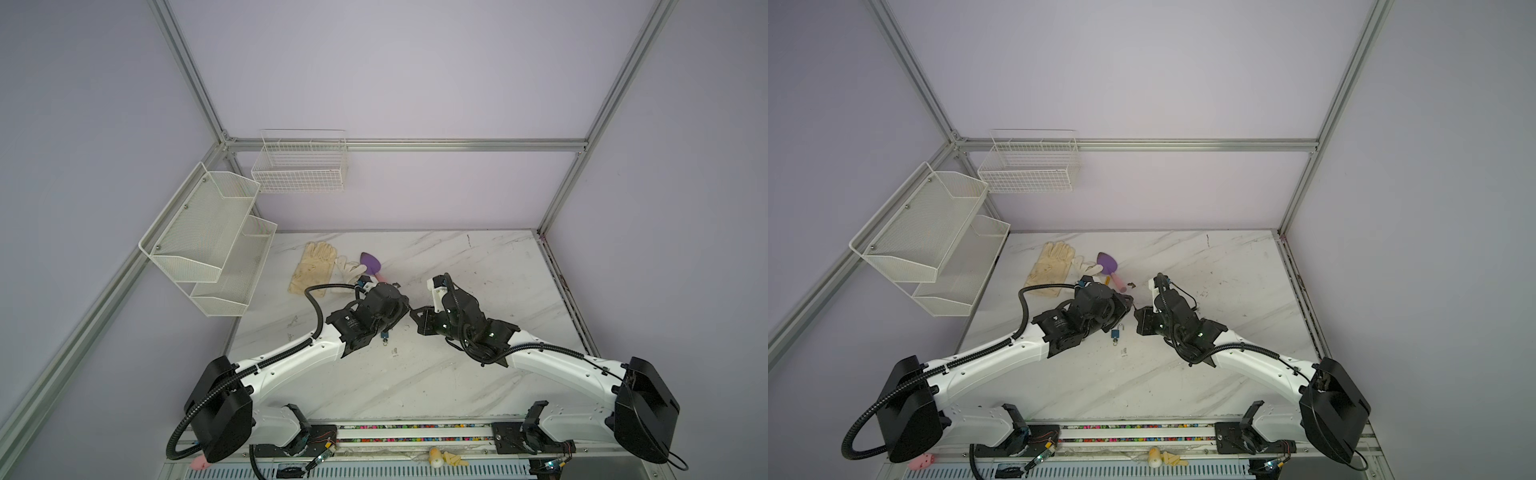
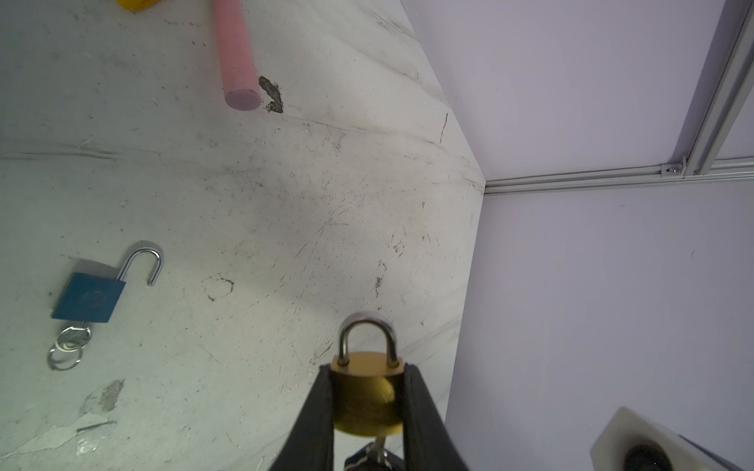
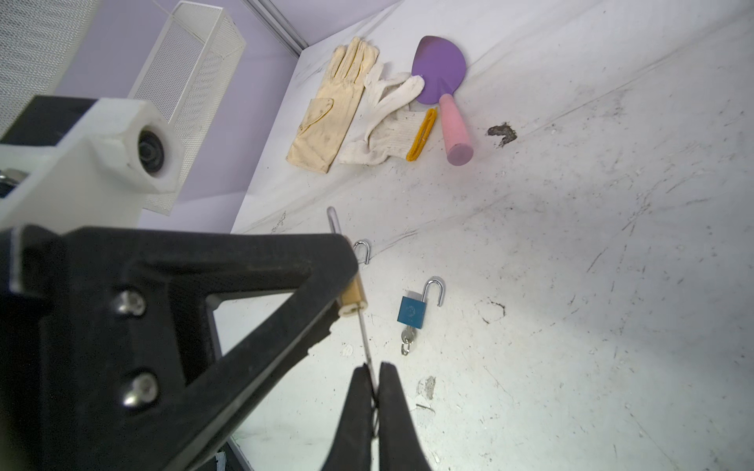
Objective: Unlock with the key
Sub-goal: 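Bring the brass padlock toward the right gripper while the right gripper brings the key, then insert the silver key held by the right gripper into the brass padlock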
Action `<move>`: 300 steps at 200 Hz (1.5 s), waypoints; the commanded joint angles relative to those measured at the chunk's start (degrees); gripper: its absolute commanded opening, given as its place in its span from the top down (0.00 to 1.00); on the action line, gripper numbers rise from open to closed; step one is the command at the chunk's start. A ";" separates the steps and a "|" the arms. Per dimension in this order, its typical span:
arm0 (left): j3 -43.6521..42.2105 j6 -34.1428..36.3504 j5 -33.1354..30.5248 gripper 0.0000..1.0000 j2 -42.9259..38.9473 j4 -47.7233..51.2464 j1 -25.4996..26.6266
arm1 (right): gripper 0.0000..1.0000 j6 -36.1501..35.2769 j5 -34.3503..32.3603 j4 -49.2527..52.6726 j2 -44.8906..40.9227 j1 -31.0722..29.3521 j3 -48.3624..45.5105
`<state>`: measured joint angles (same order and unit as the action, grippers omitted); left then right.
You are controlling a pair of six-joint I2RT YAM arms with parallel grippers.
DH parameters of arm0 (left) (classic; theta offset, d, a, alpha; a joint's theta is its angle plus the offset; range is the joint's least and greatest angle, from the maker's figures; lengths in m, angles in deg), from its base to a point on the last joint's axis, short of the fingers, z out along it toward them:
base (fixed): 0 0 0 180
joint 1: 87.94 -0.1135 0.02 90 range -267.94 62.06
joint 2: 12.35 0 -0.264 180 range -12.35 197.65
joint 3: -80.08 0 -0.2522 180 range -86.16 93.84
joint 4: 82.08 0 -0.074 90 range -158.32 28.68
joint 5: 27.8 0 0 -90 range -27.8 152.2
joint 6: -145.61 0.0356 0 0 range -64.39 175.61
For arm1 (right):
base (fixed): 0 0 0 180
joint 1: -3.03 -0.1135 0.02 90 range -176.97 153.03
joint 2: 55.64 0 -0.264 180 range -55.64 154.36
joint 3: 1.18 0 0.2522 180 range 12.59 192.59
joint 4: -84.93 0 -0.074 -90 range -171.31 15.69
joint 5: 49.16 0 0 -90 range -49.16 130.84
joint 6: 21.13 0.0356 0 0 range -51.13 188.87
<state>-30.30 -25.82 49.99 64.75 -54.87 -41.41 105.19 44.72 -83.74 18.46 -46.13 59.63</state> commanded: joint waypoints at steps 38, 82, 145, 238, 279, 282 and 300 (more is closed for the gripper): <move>-1.23 0.27 -0.09 0.96 -1.83 -1.94 -0.20 | 1.00 -1.07 -0.32 -1.96 1.10 -0.20 2.15; -1.19 0.13 0.69 0.96 -1.69 -2.23 -0.20 | 1.00 -1.75 0.27 -2.40 0.73 -0.15 2.49; -0.49 -0.05 1.91 0.96 -0.98 -1.60 -0.20 | 1.00 -3.08 -0.89 -1.52 1.15 -0.18 3.48; -0.37 1.91 5.17 0.98 0.07 3.46 -0.28 | 1.00 -8.33 -8.59 2.97 0.88 -0.18 9.89; 0.22 2.33 6.63 0.98 0.11 4.03 -0.04 | 1.00 -9.17 -8.07 2.64 1.04 -0.21 11.15; 0.22 2.22 6.71 0.98 0.15 4.16 -0.03 | 1.00 -9.16 -7.86 2.51 0.91 -0.19 11.24; 0.10 1.33 7.89 0.99 0.11 3.95 0.21 | 1.00 -7.58 -4.74 -0.43 0.25 -0.15 10.71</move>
<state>-30.26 -24.77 53.44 64.80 -56.62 -41.90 97.25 40.16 -75.00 20.56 -46.57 67.09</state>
